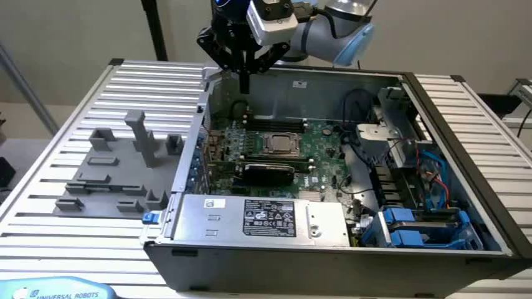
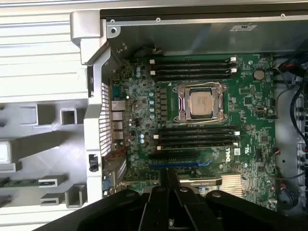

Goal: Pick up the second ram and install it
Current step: 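Reach for the second ram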

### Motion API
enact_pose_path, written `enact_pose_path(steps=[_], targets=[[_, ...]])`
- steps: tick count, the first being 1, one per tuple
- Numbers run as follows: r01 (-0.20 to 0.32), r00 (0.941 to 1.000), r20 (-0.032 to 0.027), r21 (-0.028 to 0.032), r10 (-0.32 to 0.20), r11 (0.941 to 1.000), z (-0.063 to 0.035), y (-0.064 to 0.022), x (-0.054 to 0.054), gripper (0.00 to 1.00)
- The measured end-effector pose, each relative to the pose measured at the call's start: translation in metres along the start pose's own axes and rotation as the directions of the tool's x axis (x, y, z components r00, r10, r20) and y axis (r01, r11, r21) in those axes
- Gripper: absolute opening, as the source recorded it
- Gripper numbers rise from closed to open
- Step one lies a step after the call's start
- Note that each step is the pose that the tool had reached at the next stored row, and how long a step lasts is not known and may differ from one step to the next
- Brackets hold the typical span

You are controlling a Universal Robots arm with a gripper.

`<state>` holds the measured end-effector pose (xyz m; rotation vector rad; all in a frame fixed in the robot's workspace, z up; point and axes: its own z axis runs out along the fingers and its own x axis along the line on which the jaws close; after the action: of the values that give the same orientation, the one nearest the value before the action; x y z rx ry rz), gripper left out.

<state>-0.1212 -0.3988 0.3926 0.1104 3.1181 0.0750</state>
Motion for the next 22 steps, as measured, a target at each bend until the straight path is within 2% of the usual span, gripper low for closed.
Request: enact_pose_path(steps=[17, 20, 22], targets=[[0.000, 1.0000, 0.0000, 0.0001, 0.000, 1.0000, -0.0001, -0.0001, 0.001, 0.11], [0.000, 1.0000, 0.0000, 0.0000, 0.000, 1.0000, -0.0002, -0.0008, 0.008, 0.11], [0.000, 1.0000, 0.0001, 0.0000, 0.000, 1.0000, -0.0004, -0.0019, 0.016, 0.11]])
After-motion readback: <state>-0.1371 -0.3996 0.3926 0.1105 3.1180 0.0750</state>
